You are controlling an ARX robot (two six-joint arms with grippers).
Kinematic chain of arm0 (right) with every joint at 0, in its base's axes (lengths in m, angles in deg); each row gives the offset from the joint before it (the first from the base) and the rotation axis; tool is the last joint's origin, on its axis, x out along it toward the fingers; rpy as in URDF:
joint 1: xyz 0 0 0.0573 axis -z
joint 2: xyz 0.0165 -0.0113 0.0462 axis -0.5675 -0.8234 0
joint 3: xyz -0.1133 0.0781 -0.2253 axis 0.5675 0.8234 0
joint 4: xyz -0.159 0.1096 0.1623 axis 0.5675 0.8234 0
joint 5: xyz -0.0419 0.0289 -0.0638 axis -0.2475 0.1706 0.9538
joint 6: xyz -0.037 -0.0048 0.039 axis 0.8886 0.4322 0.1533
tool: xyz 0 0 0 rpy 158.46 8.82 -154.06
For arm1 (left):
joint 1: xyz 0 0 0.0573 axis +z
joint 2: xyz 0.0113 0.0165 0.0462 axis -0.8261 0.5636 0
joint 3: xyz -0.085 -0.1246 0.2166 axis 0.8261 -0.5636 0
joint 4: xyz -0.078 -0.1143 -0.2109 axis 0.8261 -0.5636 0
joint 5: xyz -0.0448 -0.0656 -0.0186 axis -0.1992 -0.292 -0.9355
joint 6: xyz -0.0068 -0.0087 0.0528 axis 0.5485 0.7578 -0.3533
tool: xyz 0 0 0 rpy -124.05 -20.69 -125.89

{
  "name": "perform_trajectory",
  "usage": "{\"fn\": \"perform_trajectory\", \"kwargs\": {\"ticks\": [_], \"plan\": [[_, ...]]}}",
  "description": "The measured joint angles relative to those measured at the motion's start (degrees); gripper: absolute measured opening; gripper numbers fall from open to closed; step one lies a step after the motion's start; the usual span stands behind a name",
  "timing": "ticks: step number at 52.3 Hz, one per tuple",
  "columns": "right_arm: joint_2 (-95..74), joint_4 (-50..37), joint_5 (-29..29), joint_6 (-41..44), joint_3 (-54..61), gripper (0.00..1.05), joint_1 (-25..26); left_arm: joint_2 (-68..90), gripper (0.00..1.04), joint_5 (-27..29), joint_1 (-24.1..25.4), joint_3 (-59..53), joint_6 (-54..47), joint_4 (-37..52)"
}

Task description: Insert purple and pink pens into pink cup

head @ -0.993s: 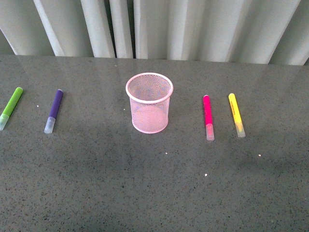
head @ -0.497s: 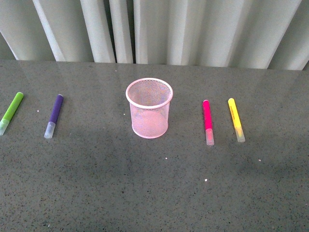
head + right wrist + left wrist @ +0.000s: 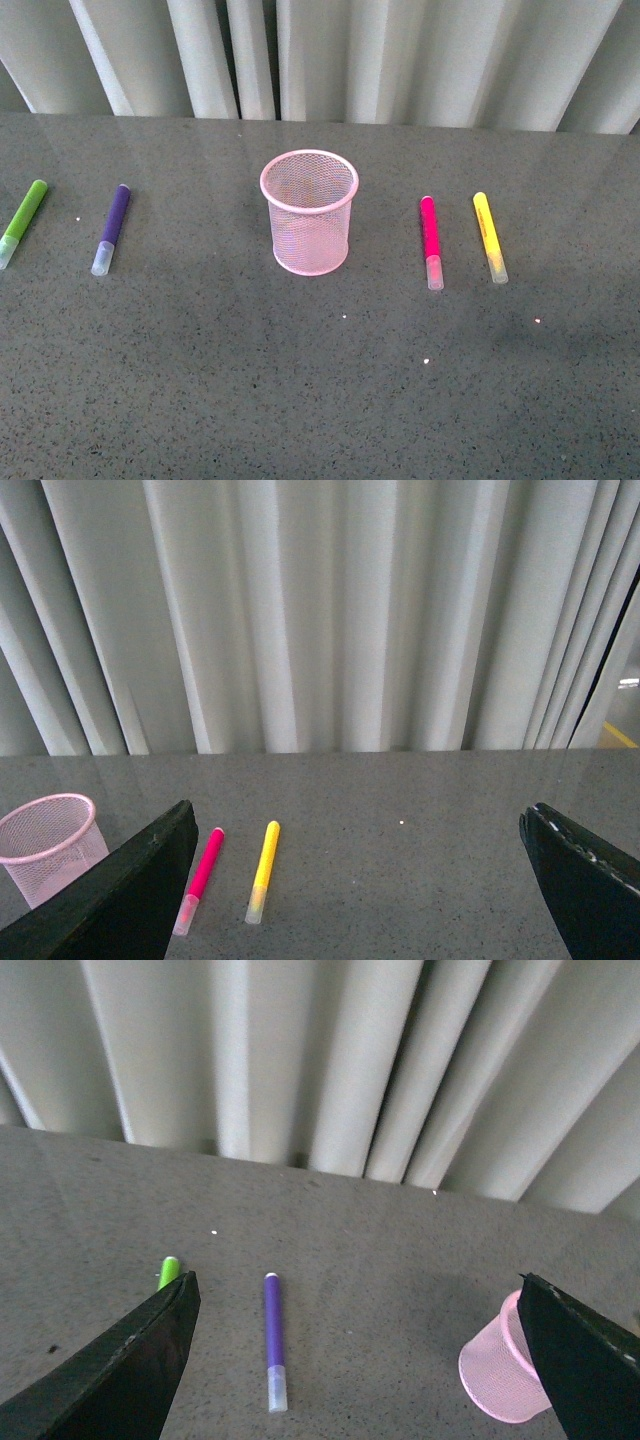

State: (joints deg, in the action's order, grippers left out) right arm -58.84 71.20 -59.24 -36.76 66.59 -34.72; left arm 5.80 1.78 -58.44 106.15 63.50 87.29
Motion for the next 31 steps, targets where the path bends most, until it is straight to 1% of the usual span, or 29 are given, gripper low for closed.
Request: {"fn": "perform_trajectory", "kwargs": {"ticks": [6,10,15,19,22,31], "plan": [[0.0,0.0,0.0,0.0,0.0,0.98,0.0,12.7,0.98,-3.4,0.1,8.8,-1.9,-2.4],[0.0,0.0,0.0,0.0,0.0,0.98,0.0,19.1,0.98,-3.6,0.0,13.1,-4.0,-2.4],[0.0,0.0,0.0,0.0,0.0,0.98,0.0,29.0,0.98,-5.1,0.0,20.5,-8.5,-5.1],[0.0,0.0,0.0,0.0,0.0,0.98,0.0,34.8,0.98,-5.0,0.5,24.2,-11.9,-5.6],[0.0,0.0,0.0,0.0,0.0,0.98,0.0,39.5,0.98,-4.8,1.6,27.8,-14.1,-8.2],[0.0,0.0,0.0,0.0,0.0,0.98,0.0,48.5,0.98,-5.0,4.0,33.1,-15.9,-11.2]]}}
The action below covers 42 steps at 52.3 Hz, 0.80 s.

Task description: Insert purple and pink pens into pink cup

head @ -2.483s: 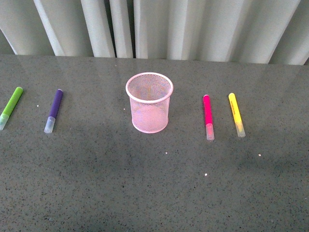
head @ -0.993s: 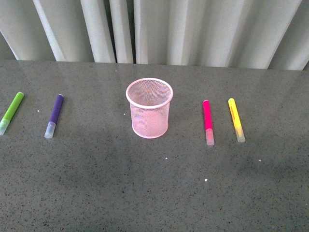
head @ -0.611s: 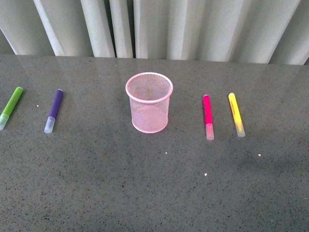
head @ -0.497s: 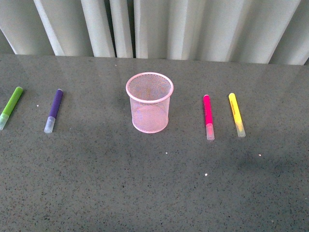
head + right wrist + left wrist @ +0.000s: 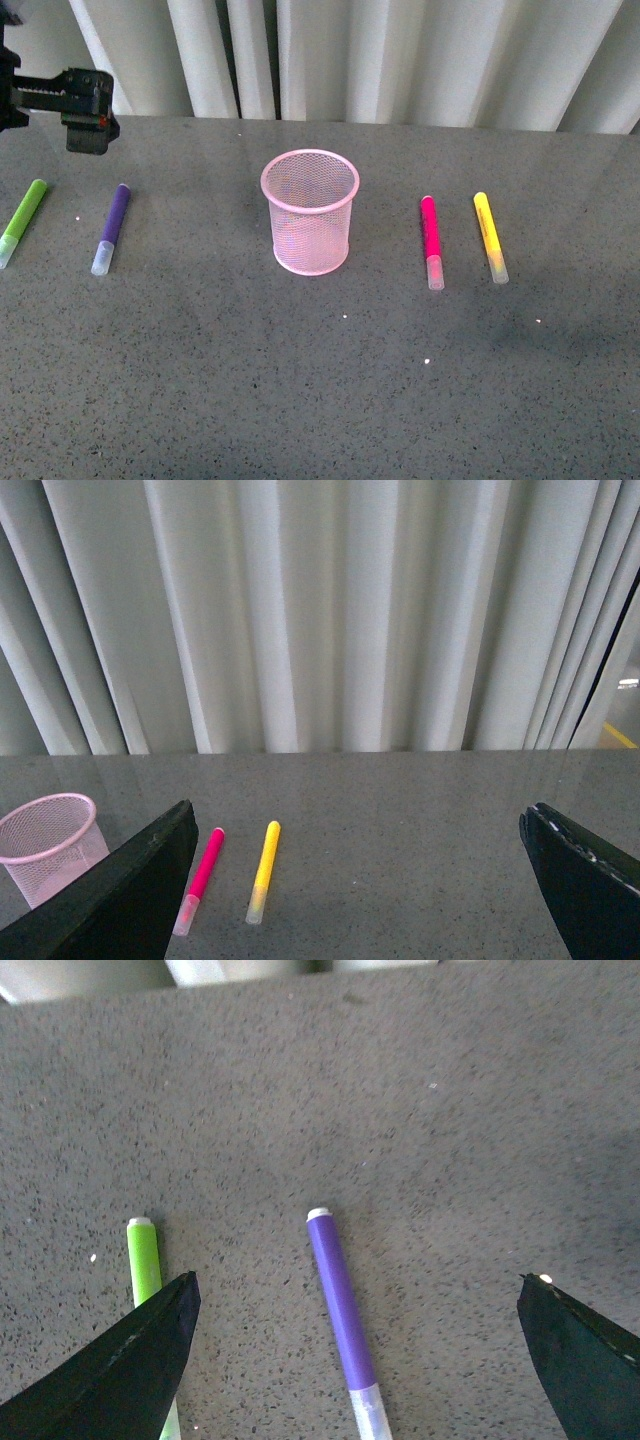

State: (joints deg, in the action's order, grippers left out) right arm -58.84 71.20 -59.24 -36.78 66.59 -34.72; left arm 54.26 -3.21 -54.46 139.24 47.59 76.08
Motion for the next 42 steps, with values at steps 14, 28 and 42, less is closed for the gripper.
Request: {"fn": "perform_trajectory", "kwargs": {"ticks": [14,28,42], "plan": [[0.0,0.0,0.0,0.0,0.0,0.98,0.0,10.2,0.98,-1.5,1.4,6.6,2.3,-2.4],[0.0,0.0,0.0,0.0,0.0,0.98,0.0,14.2,0.98,-0.9,0.9,9.1,3.1,-3.9],[0.0,0.0,0.0,0.0,0.0,0.98,0.0,16.9,0.98,-0.9,0.6,10.1,3.4,-3.8]]}}
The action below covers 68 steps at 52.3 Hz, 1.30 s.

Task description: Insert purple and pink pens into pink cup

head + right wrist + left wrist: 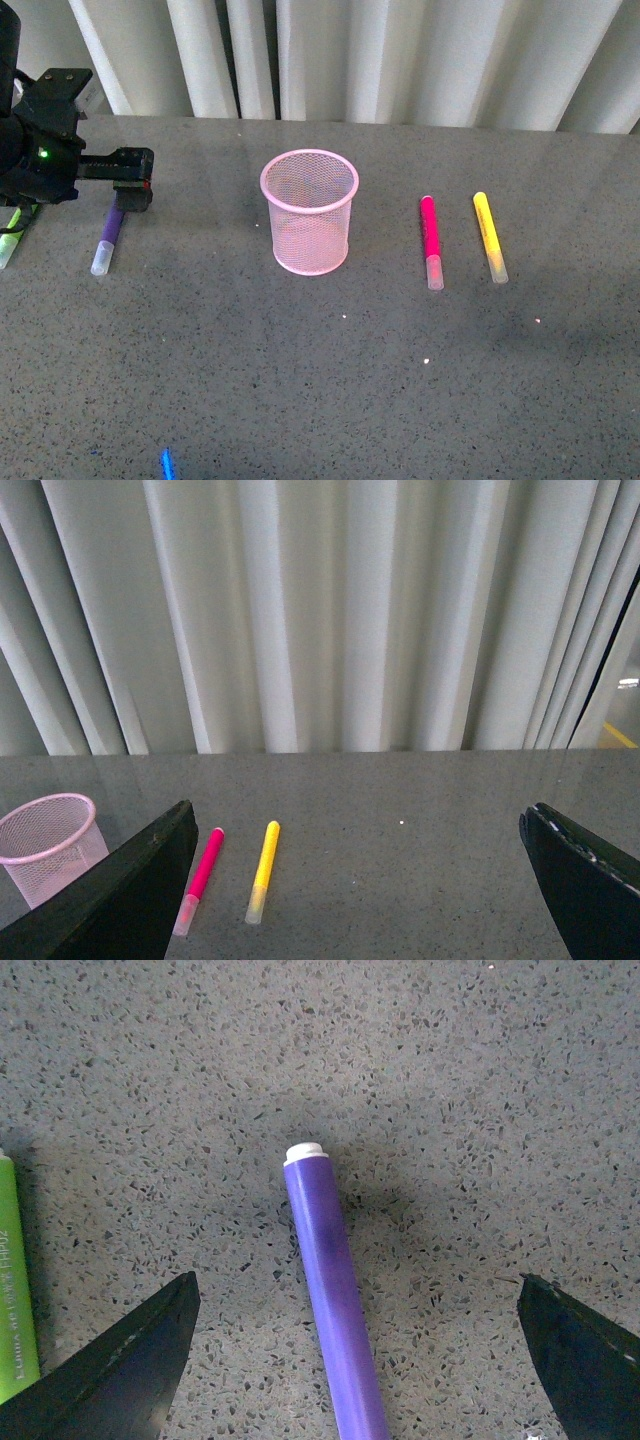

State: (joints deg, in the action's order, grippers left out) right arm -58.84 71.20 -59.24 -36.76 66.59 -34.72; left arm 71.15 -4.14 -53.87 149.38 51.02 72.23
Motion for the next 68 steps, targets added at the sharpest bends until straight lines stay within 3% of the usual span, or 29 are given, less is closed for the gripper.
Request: {"fn": "perform_trajectory", "kwargs": {"ticks": [38,68], "plan": [[0.0,0.0,0.0,0.0,0.0,0.98,0.0,7.1,0.98,2.3,-0.9,7.0,0.3,-2.1],[0.0,0.0,0.0,0.0,0.0,0.98,0.0,7.8,0.17,3.8,-3.1,6.2,2.3,-0.3]]}}
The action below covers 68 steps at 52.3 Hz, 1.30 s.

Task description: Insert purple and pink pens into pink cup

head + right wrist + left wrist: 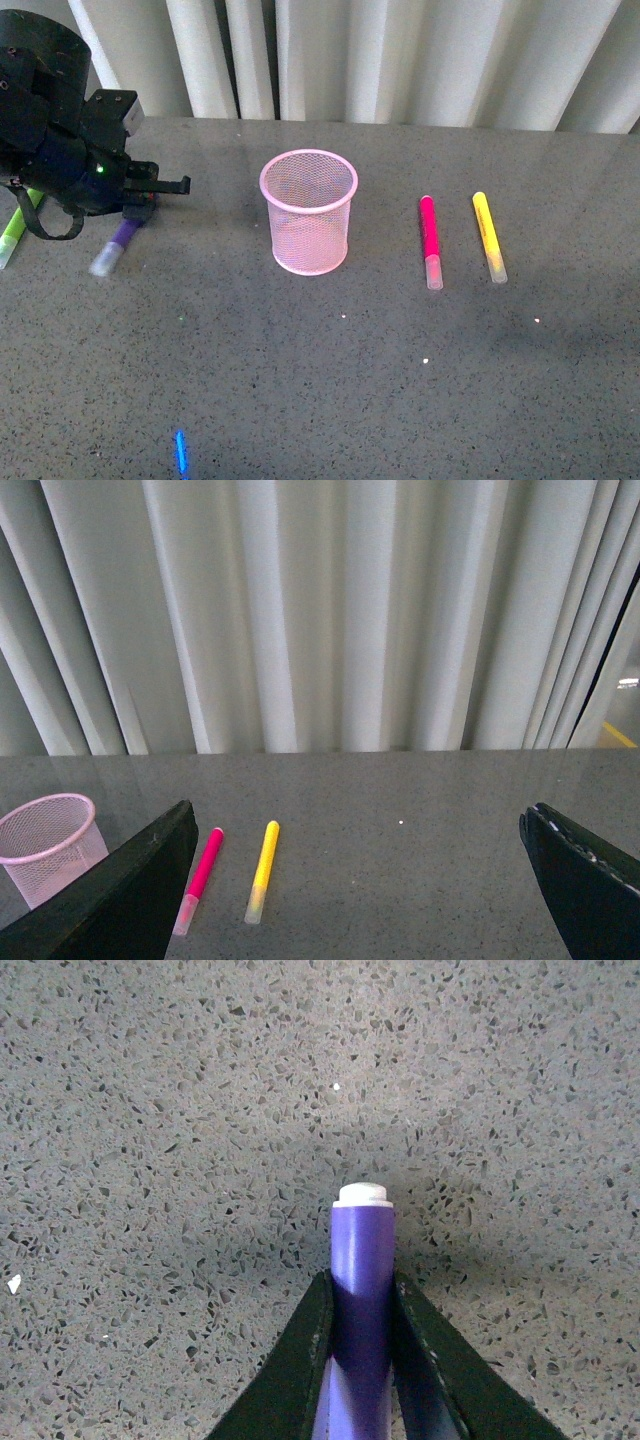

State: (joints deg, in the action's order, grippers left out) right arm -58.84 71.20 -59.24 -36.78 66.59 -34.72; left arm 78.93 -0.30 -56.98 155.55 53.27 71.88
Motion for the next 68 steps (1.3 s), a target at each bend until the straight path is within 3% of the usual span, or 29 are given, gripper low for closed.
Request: {"fn": "perform_trajectory", "kwargs": {"ticks": [15,30,37,51,68], "plan": [[0.0,0.0,0.0,0.0,0.0,0.98,0.0,-2.5,0.13,1.2,-0.9,-5.8,2.5,7.2],[0.0,0.0,0.0,0.0,0.0,0.98,0.0,-15.3,0.13,-0.1,-5.7,-15.3,14.0,25.5],[0.0,0.0,0.0,0.0,0.0,0.98,0.0,-21.0,0.13,5.4,-10.9,-18.1,20.5,34.8],[0.0,0.0,0.0,0.0,0.0,0.98,0.0,-20.7,0.13,12.4,-21.0,-22.1,21.3,49.1],[0.0,0.0,0.0,0.0,0.0,0.98,0.0,-14.1,0.13,17.3,-25.0,-19.6,23.0,54.2]]}}
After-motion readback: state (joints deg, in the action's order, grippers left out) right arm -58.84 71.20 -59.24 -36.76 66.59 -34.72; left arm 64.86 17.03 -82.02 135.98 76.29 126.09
